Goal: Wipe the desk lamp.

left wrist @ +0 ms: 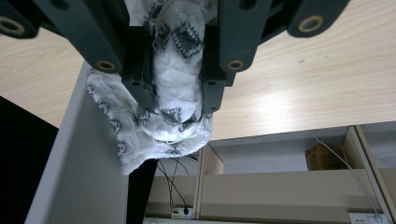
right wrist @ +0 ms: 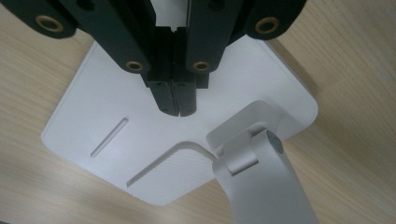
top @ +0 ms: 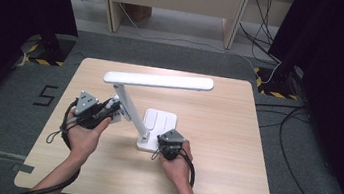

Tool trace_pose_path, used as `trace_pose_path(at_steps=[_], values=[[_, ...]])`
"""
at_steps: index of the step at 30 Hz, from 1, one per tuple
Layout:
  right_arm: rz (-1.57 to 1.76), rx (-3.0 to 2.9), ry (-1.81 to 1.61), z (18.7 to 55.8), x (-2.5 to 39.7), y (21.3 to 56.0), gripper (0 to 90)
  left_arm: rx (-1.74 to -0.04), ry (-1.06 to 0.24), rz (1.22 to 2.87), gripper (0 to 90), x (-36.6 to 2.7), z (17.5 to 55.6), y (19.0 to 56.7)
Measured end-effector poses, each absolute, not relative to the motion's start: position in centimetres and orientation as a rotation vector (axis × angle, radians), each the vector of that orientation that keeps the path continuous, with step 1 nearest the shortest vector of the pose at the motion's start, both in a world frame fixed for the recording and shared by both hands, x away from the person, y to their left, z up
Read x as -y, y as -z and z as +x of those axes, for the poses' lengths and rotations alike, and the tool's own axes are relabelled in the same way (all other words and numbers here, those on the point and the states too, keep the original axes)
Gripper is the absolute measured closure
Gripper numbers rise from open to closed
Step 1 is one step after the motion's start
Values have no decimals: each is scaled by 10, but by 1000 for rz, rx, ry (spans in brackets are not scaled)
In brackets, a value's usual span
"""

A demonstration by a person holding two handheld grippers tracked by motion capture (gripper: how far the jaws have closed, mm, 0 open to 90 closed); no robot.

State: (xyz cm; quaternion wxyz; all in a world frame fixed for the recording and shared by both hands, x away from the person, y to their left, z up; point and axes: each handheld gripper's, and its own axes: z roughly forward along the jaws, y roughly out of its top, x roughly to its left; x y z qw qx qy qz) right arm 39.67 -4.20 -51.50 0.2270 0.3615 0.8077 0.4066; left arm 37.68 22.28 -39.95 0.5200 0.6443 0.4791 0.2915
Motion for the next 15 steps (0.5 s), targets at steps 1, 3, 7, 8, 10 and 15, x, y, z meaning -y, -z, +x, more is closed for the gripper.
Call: trace_pose_path(at_steps=[1, 3, 7, 8, 10, 15], values=[[996, -2227, -1120, 397, 42, 515, 900, -1148, -698, 1548, 707, -223, 377, 400], [997, -2225, -1120, 397, 42, 515, 900, -1149, -696, 1548, 707, -222, 378, 402], [998, -2226, -1121, 397, 42, 515, 900, -1155, -692, 1553, 707, -221, 378, 405], [998, -2226, -1122, 397, 42, 515, 900, -1155, -692, 1552, 707, -220, 379, 405], [998, -2226, -1123, 397, 42, 515, 900, -1157, -690, 1555, 707, -220, 379, 406], [998, -2226, -1123, 397, 42, 515, 900, -1159, -686, 1563, 707, -218, 380, 411]])
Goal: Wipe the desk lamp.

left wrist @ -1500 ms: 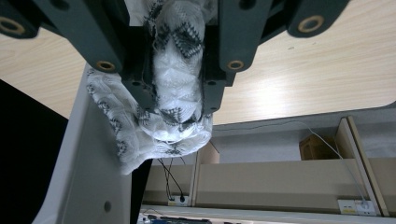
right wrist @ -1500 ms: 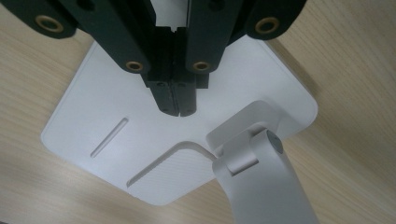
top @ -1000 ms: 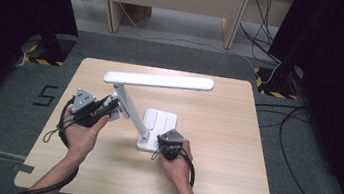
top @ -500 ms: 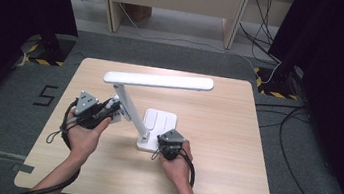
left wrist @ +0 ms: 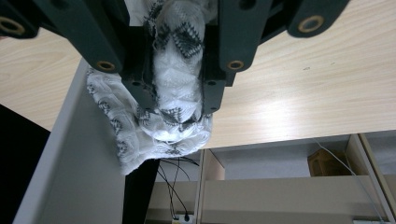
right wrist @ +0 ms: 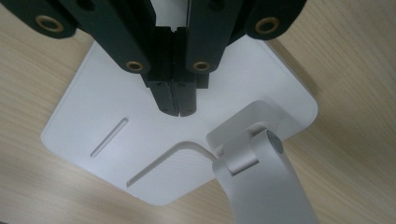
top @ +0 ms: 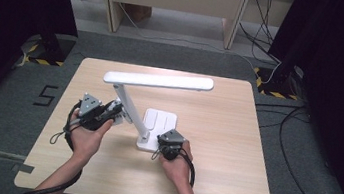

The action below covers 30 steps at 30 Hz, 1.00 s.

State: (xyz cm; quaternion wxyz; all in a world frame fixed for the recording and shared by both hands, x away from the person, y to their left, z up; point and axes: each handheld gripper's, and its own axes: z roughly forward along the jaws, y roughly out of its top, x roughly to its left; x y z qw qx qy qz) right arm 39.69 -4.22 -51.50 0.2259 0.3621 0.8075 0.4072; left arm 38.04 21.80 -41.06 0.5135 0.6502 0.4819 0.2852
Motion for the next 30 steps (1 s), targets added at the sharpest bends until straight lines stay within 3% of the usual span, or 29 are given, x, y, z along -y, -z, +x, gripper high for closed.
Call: trace_pose_path(at_steps=[30], values=[[996, -2226, -1122, 397, 42, 515, 900, -1173, -646, 1644, 707, -205, 382, 444]])
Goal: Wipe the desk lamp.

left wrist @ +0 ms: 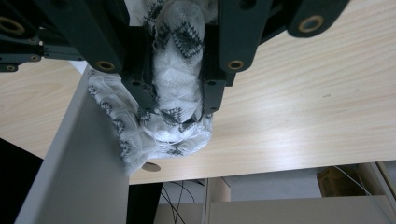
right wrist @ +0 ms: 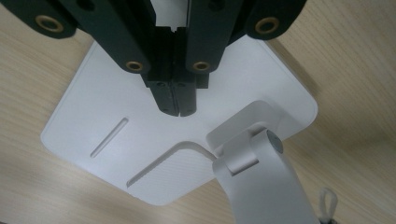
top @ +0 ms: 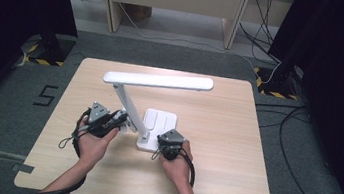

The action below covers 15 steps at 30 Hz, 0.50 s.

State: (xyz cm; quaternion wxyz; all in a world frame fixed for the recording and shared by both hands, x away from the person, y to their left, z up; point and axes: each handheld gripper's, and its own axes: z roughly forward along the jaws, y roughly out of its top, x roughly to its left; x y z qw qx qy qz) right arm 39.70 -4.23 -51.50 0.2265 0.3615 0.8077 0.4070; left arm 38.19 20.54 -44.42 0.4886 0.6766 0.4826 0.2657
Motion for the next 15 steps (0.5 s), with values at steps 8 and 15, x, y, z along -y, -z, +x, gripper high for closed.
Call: trace_pose_path(at_steps=[8, 15], values=[[994, -2226, -1122, 397, 42, 515, 900, -1187, -638, 1672, 707, -200, 383, 455], [998, -2226, -1123, 397, 42, 515, 900, -1195, -627, 1693, 707, -197, 384, 462]])
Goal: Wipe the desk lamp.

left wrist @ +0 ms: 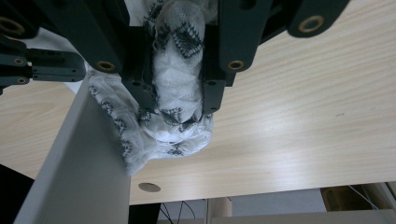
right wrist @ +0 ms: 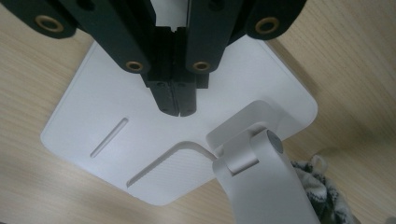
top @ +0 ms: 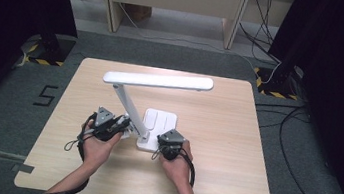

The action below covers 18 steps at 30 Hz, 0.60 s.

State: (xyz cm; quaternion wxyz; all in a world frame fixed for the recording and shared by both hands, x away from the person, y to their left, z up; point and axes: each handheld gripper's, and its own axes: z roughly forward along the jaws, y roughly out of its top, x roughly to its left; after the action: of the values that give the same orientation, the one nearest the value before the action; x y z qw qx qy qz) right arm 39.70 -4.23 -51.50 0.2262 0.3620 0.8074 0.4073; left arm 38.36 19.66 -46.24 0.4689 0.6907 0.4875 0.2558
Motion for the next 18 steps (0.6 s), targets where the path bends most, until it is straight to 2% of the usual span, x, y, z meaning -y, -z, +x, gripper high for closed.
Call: trace_pose_path(at_steps=[18], values=[[1000, -2226, -1123, 397, 42, 515, 900, -1208, -605, 1748, 706, -189, 383, 479]])
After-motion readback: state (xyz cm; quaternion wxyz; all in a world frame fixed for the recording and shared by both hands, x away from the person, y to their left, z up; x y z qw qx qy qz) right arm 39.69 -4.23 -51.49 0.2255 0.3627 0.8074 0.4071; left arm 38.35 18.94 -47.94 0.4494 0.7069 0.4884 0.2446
